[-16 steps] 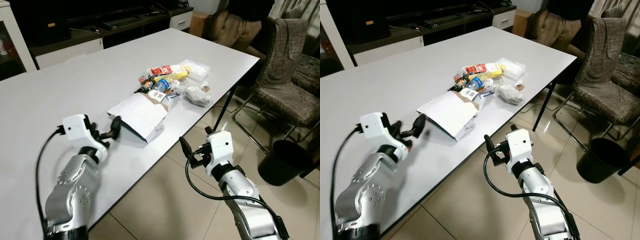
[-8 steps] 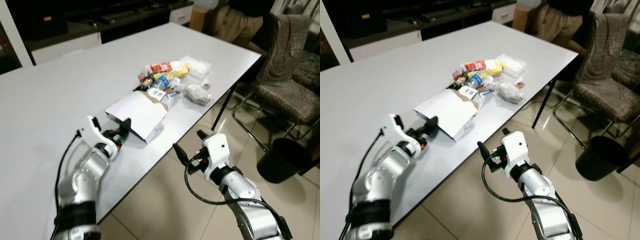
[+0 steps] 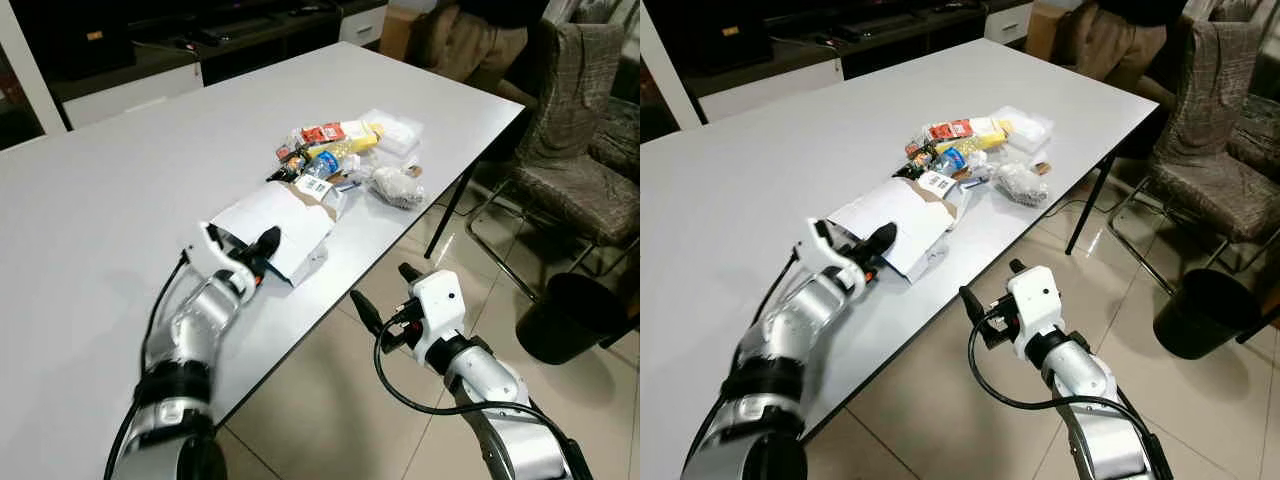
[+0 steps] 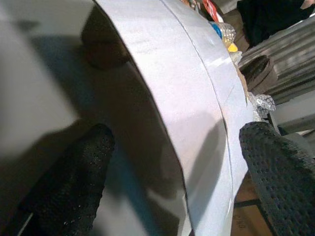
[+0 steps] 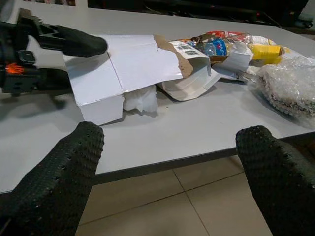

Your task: Picking trash to rubbish bin

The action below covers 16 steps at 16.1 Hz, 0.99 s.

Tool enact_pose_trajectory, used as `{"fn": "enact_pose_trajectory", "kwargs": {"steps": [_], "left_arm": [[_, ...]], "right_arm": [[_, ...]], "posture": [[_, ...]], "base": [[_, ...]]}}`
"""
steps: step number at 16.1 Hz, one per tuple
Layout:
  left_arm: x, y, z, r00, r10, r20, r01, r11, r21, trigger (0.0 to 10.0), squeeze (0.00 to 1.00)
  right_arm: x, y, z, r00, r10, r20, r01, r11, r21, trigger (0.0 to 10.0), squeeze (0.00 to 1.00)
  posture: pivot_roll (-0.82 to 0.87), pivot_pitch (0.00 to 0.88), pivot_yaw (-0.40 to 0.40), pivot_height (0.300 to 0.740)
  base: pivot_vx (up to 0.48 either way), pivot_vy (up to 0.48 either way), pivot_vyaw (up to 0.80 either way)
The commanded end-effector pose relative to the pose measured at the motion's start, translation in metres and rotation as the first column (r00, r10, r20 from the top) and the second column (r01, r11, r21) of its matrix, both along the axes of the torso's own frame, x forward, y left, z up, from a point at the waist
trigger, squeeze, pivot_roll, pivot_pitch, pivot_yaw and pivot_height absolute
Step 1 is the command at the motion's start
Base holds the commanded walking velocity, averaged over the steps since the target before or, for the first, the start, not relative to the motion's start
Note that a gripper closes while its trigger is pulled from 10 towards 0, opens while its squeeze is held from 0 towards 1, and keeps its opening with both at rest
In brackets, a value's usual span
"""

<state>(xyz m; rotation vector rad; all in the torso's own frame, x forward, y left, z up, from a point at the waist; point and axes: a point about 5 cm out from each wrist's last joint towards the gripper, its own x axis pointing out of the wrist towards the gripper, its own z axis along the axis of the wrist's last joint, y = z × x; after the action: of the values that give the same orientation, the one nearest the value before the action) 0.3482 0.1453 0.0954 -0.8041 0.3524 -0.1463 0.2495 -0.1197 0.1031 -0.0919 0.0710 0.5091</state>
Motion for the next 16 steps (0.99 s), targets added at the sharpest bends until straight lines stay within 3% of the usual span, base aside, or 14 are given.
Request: {"fn": "enact_pose_trajectory", "kwargs": {"steps": [1,2,3,4,5,6,7,9,16], "left_arm": [[0.006,-0.005,0.002,1.0,-0.006,0.005,0.006,1.0,-0.017,10.0,1.0],[0.008,-0.007,0.002,1.0,-0.008,0.005,0.008,1.0,-0.012,10.0,1.0],[0.011,-0.008,0.004,1.0,-0.004,0.011,0.004,1.0,-0.009,10.0,0.63],[0.014,-0.008,0.005,1.0,-0.001,0.017,0.001,1.0,-0.009,10.0,0.63],[0.016,-0.008,0.006,1.0,0.001,0.024,-0.001,1.0,-0.01,10.0,0.0],[0.019,-0.008,0.007,0.999,0.006,0.037,-0.006,1.0,-0.013,10.0,0.0],[0.02,-0.009,0.006,0.999,-0.003,0.045,0.003,1.0,-0.012,6.5,0.0],[0.02,-0.012,0.005,0.997,-0.021,0.069,0.023,0.999,-0.025,0.0,0.0],[0.02,-0.014,0.005,0.994,-0.034,0.107,0.043,0.995,-0.09,0.0,0.0]], "right_arm": [[0.001,-0.004,0.004,1.0,-0.017,0.011,0.017,1.0,-0.009,10.0,0.0],[0.001,-0.003,0.004,1.0,-0.009,0.008,0.009,1.0,-0.004,10.0,0.0],[-0.001,-0.001,0.004,1.0,0.015,0.001,-0.015,1.0,0.01,10.0,0.0],[-0.003,0.001,0.004,0.999,0.033,-0.004,-0.033,0.999,0.02,10.0,0.0],[-0.005,0.003,0.004,0.998,0.065,-0.021,-0.064,0.997,0.046,10.0,0.0],[-0.013,0.012,0.004,0.983,0.173,-0.067,-0.166,0.981,0.105,10.0,0.0],[-0.019,0.017,0.004,0.966,0.243,-0.09,-0.23,0.964,0.133,10.0,0.0],[-0.018,0.017,0.004,0.966,0.242,-0.089,-0.229,0.964,0.131,10.0,0.0],[-0.018,0.016,0.005,0.964,0.248,-0.098,-0.235,0.964,0.125,10.0,0.0]], "posture": [[-0.14,0.0,-0.039,0.74],[-0.14,0.0,-0.037,0.74],[-0.15,0.0,-0.039,0.74],[-0.15,0.0,-0.039,0.74],[-0.15,0.0,-0.039,0.74],[-0.15,0.0,-0.038,0.74],[-0.15,0.0,-0.039,0.74],[-0.15,0.0,-0.042,0.74],[-0.14,0.0,-0.047,0.74]], "base": [[0.0,0.0,0.0],[0.0,0.0,0.0],[0.0,0.0,0.0],[0.0,0.0,0.0],[0.0,0.0,0.0],[0.0,0.0,0.0],[0.0,0.0,0.0],[0.0,0.0,0.0],[0.0,0.0,0.0]]}}
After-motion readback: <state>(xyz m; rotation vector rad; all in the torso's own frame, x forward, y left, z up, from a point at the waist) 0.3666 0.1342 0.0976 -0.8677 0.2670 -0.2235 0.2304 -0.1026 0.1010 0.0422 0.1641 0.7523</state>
